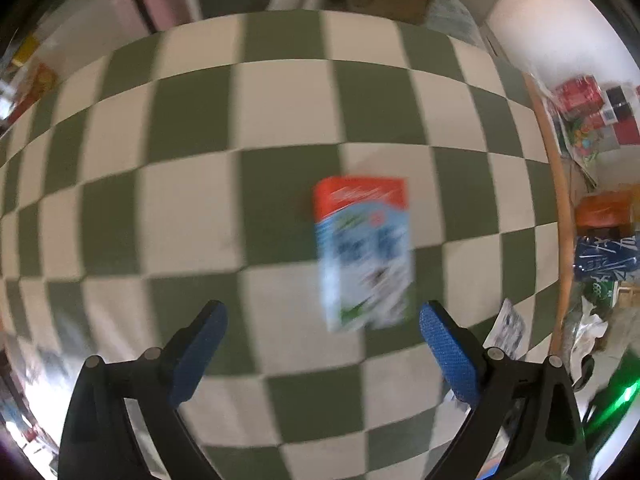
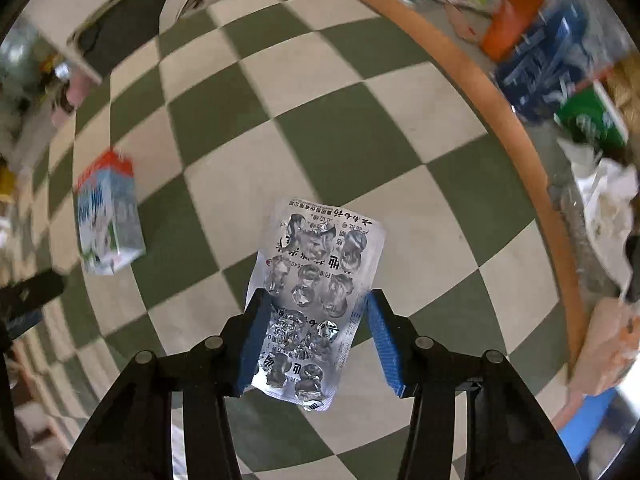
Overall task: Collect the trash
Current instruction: 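Grasp the Pure Milk carton with the left tool while the right tool grasps the silver blister pack, then carry the milk carton and blister pack to the bin and release them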
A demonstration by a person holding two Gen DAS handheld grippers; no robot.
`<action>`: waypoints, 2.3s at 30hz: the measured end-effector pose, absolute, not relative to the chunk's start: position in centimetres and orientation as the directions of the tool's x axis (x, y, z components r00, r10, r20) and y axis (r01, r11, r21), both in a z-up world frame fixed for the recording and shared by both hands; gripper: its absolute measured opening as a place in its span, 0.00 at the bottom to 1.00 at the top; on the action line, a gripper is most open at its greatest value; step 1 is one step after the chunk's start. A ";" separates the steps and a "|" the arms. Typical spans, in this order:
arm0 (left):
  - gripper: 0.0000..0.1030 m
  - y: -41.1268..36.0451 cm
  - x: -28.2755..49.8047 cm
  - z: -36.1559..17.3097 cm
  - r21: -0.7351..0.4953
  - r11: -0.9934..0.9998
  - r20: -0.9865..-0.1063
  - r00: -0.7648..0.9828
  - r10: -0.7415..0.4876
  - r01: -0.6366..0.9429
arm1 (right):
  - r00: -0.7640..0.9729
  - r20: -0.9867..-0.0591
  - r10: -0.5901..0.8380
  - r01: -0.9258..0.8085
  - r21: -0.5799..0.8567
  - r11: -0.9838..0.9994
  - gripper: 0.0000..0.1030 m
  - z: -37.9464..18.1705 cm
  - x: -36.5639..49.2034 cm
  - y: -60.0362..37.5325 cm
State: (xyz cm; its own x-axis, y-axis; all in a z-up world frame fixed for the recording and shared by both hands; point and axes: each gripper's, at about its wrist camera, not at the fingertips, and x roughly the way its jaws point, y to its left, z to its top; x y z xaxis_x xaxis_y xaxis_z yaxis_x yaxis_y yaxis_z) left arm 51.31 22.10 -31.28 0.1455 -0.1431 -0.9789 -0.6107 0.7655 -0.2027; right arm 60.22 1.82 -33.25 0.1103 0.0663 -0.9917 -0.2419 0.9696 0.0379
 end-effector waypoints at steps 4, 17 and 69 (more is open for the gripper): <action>0.90 21.8 53.5 -32.9 -0.174 0.798 -0.985 0.115 -0.132 -0.577 | 0.101 -0.992 0.079 -0.230 0.054 0.972 0.50 -32.5 61.4 0.7; 0.45 18.7 44.5 -32.7 -0.039 0.843 -0.998 0.071 -0.001 -0.536 | 0.031 -0.992 0.120 -0.169 0.114 0.979 0.79 -33.0 62.6 -1.9; 0.45 19.2 25.6 -21.6 -0.081 0.758 -0.956 0.266 0.125 -0.647 | 0.227 -0.906 0.357 -0.542 0.187 0.819 0.06 -21.9 43.9 3.9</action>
State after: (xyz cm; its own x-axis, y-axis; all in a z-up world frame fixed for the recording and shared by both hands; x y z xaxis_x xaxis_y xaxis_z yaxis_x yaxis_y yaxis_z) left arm 25.55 19.22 -21.55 0.2663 0.1250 -0.9558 -0.6475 0.7577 -0.0813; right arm 43.94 3.89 -21.94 0.2268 0.3568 -0.9062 -0.5425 0.8190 0.1868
